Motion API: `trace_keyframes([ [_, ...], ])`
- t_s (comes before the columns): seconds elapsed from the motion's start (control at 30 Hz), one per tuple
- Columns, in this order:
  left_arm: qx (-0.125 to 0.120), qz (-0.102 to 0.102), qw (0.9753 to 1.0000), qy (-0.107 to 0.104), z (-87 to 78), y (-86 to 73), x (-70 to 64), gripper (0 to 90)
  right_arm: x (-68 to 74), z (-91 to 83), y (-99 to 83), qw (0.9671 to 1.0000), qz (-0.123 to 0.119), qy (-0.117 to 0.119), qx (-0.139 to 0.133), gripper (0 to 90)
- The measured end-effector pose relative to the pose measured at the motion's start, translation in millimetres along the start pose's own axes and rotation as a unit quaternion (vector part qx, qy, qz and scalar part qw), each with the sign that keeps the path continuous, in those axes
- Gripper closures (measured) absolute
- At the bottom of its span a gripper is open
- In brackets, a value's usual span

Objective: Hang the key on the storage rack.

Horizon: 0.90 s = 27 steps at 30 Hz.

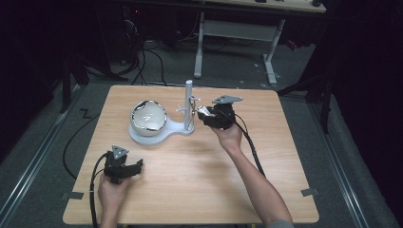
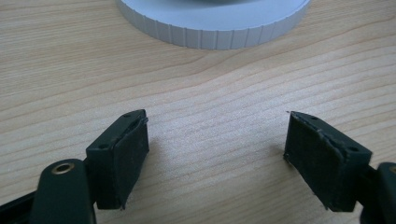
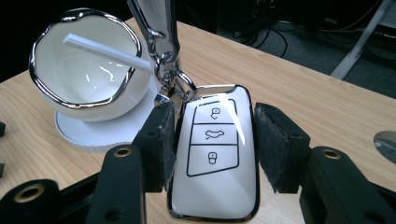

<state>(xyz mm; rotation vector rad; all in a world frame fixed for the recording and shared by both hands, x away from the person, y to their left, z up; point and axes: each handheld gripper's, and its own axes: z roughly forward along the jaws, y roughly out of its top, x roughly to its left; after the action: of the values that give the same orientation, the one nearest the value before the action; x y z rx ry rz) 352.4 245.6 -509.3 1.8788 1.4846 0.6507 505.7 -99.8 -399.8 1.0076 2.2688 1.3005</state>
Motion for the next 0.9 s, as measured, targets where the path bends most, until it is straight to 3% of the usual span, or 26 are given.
trace_keyframes([
  [0.2, 0.0, 0.0, 1.0, 0.0, 0.0, 0.0, 0.0, 22.1, -1.0, 4.0, -6.1, 1.0, 0.01, 0.001, 0.002, 50.3],
  [0.7, 0.0, 0.0, 1.0, 0.0, 0.0, 0.0, 0.0, 22.1, 3.5, 12.6, -8.4, 0.9998, 0.006, 0.003, 0.016, 49.6],
  [0.9, 0.0, 0.0, 1.0, 0.0, 0.0, 0.0, 0.0, 22.1, -0.4, 9.7, -8.5, 0.9998, 0.011, 0.005, 0.018, 45.4],
])
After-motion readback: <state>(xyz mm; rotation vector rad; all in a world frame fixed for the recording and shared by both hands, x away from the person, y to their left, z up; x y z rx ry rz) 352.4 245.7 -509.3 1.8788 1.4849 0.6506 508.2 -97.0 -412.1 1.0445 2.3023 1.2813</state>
